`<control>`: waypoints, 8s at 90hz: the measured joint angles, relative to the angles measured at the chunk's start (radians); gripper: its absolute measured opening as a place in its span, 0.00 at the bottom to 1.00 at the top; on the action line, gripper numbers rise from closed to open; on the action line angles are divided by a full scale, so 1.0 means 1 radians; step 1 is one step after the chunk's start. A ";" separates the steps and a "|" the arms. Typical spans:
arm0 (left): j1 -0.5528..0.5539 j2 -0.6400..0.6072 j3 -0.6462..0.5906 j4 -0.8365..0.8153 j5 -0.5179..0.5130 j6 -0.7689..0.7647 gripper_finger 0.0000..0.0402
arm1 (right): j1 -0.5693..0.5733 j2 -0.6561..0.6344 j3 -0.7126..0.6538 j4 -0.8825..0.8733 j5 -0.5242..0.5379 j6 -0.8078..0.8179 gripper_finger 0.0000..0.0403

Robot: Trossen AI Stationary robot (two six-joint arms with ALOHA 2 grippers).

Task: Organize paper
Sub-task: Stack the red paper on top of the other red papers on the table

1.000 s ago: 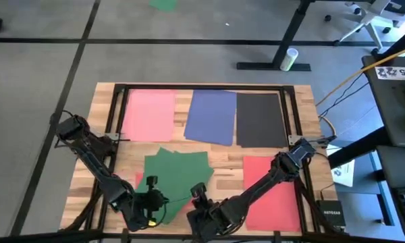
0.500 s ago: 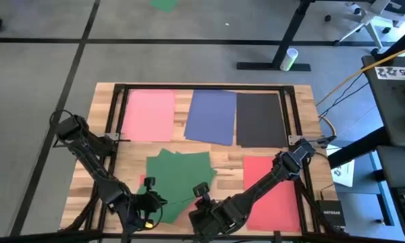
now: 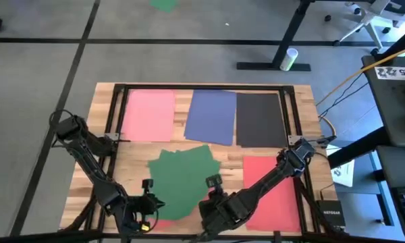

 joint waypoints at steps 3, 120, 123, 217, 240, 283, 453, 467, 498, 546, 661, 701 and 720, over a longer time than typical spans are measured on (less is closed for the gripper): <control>0.000 0.000 0.000 0.003 -0.001 0.000 0.00 | 0.000 0.000 -0.001 -0.040 -0.014 0.024 0.00; 0.110 0.171 -0.102 0.003 0.198 -0.151 0.00 | 0.009 -0.004 -0.012 -0.045 -0.255 0.126 0.00; 0.109 0.177 -0.111 0.019 0.193 -0.161 0.00 | 0.013 -0.004 -0.012 -0.044 -0.256 0.126 0.00; -0.154 0.039 -0.175 -0.232 0.244 -0.674 0.00 | 0.077 0.001 -0.117 0.156 -0.120 0.202 0.02; -0.149 0.044 -0.176 -0.227 0.230 -0.680 0.00 | 0.078 0.001 -0.345 0.489 -0.156 0.133 0.19; -0.089 0.043 -0.179 -0.198 0.221 -0.595 0.00 | 0.070 -0.002 -0.573 0.706 0.000 0.115 0.33; -0.004 0.169 -0.182 0.015 0.227 -0.393 0.00 | 0.002 0.004 -0.619 0.845 0.185 0.096 0.33; -0.004 0.169 -0.182 0.015 0.227 -0.389 0.00 | 0.046 0.004 -0.618 0.846 0.175 0.092 0.33; -0.004 0.169 -0.183 0.023 0.227 -0.384 0.00 | 0.140 0.003 -0.604 0.704 0.193 0.071 0.33; -0.004 0.169 -0.183 0.027 0.226 -0.377 0.00 | 0.104 -0.008 -0.669 0.764 0.212 -0.014 0.33; -0.004 0.169 -0.183 0.028 0.226 -0.378 0.00 | 0.051 0.004 -0.673 1.167 0.325 -0.080 0.33; -0.004 0.169 -0.183 0.028 0.226 -0.381 0.00 | 0.052 0.002 -0.596 1.071 0.374 0.059 0.33; -0.004 0.169 -0.183 0.028 0.226 -0.381 0.00 | 0.051 0.002 -0.528 0.921 0.409 0.164 0.33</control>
